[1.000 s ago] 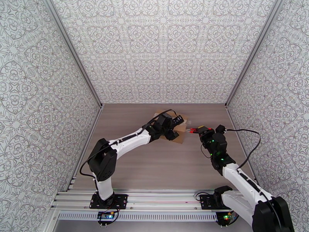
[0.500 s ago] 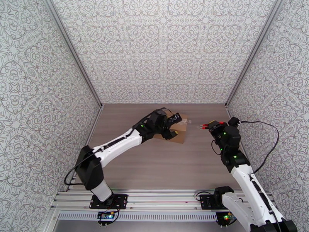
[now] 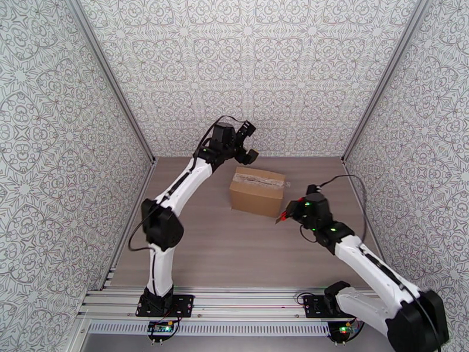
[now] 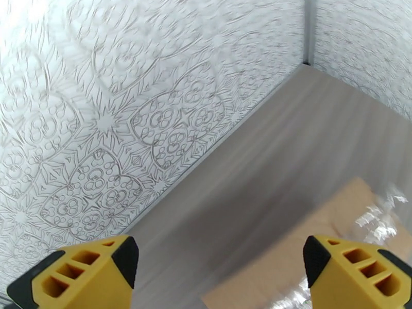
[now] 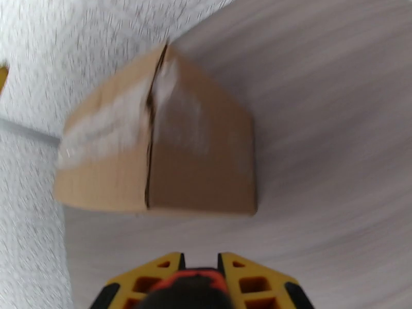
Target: Unpack the express box
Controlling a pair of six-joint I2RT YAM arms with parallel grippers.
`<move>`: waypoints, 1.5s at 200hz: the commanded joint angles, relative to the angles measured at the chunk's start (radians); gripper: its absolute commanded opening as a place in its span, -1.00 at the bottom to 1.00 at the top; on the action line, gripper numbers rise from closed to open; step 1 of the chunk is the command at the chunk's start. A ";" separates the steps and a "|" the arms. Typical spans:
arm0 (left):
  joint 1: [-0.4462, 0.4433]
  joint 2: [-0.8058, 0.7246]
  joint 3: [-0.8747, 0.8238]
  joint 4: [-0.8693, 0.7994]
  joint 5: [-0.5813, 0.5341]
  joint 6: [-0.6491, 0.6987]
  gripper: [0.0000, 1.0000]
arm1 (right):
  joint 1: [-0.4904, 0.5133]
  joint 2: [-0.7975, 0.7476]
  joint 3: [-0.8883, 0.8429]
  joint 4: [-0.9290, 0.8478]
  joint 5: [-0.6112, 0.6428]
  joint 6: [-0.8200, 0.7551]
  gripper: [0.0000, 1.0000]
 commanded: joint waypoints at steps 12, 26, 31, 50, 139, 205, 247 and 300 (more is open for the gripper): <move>0.047 0.107 0.082 -0.070 0.158 -0.114 0.82 | 0.070 0.140 0.094 0.129 0.060 -0.005 -1.00; 0.055 0.131 0.087 -0.089 0.221 -0.132 0.81 | 0.087 0.201 0.142 0.151 0.080 -0.023 -1.00; 0.056 0.137 0.089 -0.099 0.235 -0.137 0.81 | 0.087 0.218 0.154 0.158 0.088 -0.023 -1.00; 0.058 0.148 0.077 -0.126 0.303 -0.130 0.81 | 0.087 0.258 0.174 0.194 0.132 -0.020 -1.00; 0.039 -0.070 -0.353 -0.070 0.487 -0.107 0.68 | -0.025 0.269 0.247 0.081 0.163 -0.132 -1.00; -0.019 -0.281 -0.673 0.045 0.505 -0.187 0.66 | -0.079 0.388 0.390 0.057 0.086 -0.254 -1.00; -0.095 -0.378 -0.807 0.047 0.457 -0.212 0.67 | -0.079 0.517 0.514 0.095 -0.044 -0.297 -1.00; -0.187 -0.489 -0.926 0.030 0.408 -0.241 0.67 | -0.068 0.672 0.736 0.019 -0.202 -0.404 -1.00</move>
